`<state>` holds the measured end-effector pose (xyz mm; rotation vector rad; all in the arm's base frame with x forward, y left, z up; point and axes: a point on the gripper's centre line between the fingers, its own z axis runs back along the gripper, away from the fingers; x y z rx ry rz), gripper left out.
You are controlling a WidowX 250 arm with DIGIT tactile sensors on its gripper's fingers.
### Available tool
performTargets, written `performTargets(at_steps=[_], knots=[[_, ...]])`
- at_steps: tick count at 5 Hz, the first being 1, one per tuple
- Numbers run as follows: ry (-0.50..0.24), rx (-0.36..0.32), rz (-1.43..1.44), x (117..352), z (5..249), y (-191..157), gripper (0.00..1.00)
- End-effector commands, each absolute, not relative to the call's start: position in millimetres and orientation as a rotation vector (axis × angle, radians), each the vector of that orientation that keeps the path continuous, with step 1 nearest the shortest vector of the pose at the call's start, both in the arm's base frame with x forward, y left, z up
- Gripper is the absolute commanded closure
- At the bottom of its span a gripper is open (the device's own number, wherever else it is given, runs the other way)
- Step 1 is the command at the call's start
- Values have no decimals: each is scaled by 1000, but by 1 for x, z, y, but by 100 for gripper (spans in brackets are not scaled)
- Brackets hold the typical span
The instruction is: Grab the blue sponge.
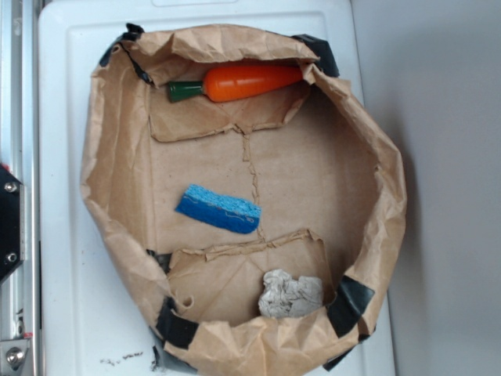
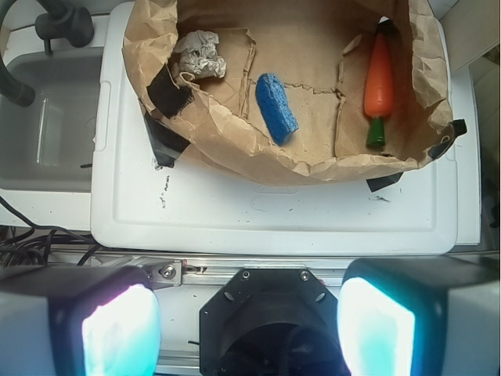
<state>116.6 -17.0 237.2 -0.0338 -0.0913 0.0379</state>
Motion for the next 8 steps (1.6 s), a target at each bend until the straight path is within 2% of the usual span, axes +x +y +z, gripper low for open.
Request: performTargets(at_steps=[1, 2, 3, 4, 7, 8], knots=[[-91, -34, 38, 117, 237, -17, 0], [-130, -89, -7, 107, 251, -14, 0], [-163, -110, -68, 88, 260, -17, 0], [-142, -122, -123, 73, 261, -24, 0], [-142, -122, -123, 73, 261, -24, 0], [-141, -168, -120, 82, 255, -18, 0]])
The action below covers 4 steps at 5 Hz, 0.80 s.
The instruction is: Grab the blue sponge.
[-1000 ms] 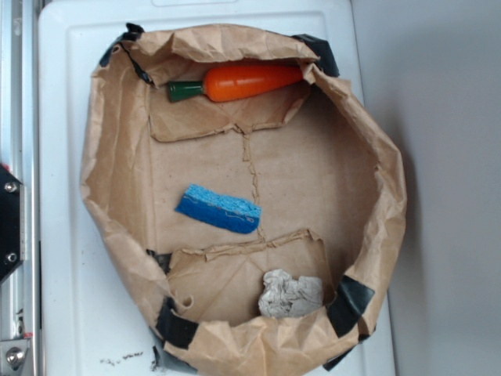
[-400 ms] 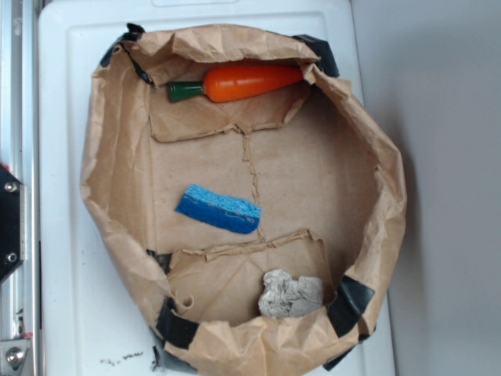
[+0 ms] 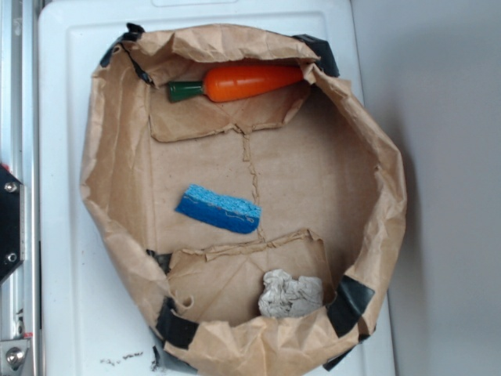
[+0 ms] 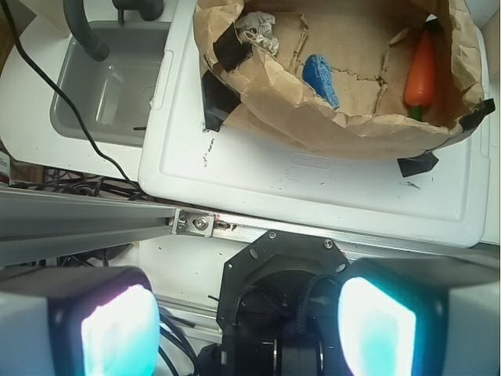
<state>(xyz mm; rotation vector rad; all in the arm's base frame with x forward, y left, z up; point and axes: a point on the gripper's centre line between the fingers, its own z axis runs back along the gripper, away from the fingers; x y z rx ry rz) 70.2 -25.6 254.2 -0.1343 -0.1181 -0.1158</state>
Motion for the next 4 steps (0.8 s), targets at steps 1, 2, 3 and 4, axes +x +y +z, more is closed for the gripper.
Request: performTargets(at_steps=[1, 2, 3, 4], knots=[[-149, -166, -59, 103, 250, -20, 0], [-136, -99, -2, 127, 228, -15, 0], [-128, -50, 8, 144, 208, -13, 0], [-110, -20, -62, 158, 186, -14, 0]])
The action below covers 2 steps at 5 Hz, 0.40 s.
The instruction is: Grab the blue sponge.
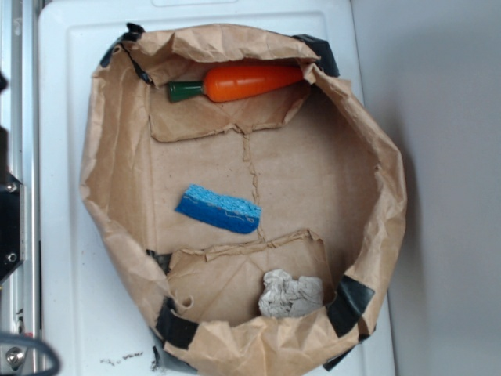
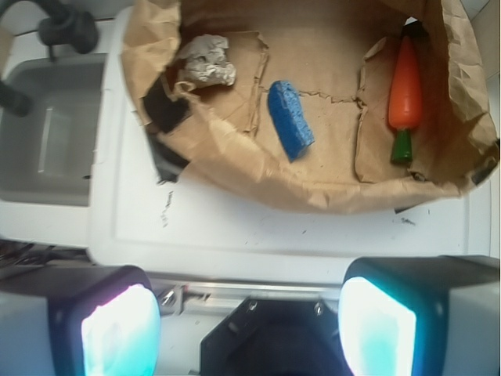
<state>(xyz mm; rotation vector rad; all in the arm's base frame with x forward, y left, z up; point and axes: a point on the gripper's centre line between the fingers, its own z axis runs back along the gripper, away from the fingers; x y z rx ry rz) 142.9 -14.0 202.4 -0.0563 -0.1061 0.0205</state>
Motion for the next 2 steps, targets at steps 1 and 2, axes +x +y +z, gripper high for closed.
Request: performTargets(at_steps=[1, 2], knots=[[-14, -209, -169, 179, 177, -5, 0], [-77, -219, -173, 199, 186, 5, 0]])
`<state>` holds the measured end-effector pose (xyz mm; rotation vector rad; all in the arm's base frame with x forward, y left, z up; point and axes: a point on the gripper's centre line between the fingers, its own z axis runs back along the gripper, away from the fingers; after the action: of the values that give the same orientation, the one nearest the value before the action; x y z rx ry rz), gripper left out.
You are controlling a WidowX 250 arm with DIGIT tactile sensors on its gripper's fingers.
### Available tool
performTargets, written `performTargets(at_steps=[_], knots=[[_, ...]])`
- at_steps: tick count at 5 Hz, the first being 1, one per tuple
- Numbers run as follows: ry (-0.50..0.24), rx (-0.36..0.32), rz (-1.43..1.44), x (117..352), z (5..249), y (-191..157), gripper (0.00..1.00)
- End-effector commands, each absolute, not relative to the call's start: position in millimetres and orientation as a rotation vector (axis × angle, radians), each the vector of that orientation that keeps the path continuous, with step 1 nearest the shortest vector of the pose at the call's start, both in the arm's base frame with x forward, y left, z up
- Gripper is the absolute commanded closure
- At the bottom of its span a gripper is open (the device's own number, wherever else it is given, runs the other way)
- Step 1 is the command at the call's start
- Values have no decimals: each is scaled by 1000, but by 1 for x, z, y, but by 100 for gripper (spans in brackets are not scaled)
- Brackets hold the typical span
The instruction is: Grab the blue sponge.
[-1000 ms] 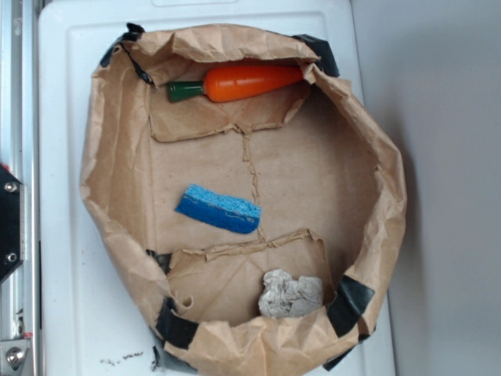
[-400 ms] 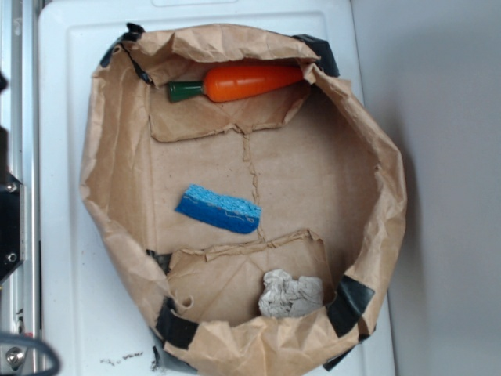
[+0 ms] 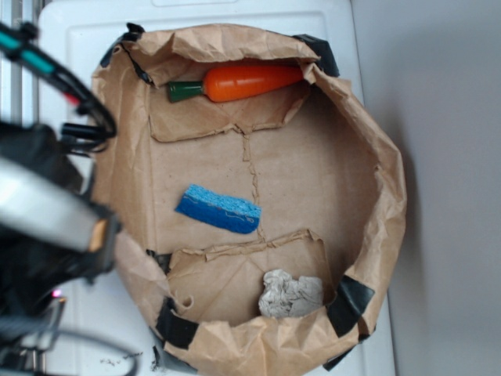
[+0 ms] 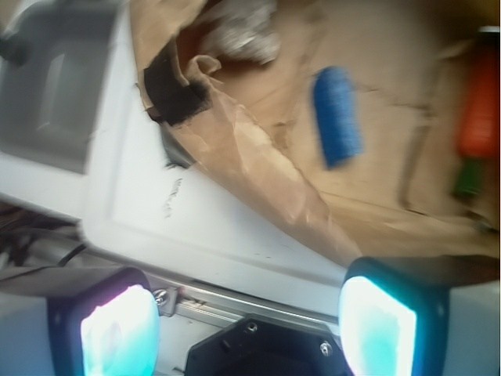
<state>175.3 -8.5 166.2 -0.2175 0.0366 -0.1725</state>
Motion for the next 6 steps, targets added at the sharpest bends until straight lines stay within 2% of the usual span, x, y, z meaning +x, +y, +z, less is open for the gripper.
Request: performTargets(at_steps=[1, 5, 6], knots=[[-133, -205, -161, 216, 194, -2, 0], [-133, -205, -161, 216, 194, -2, 0], [-181, -196, -142, 239, 170, 3, 0]])
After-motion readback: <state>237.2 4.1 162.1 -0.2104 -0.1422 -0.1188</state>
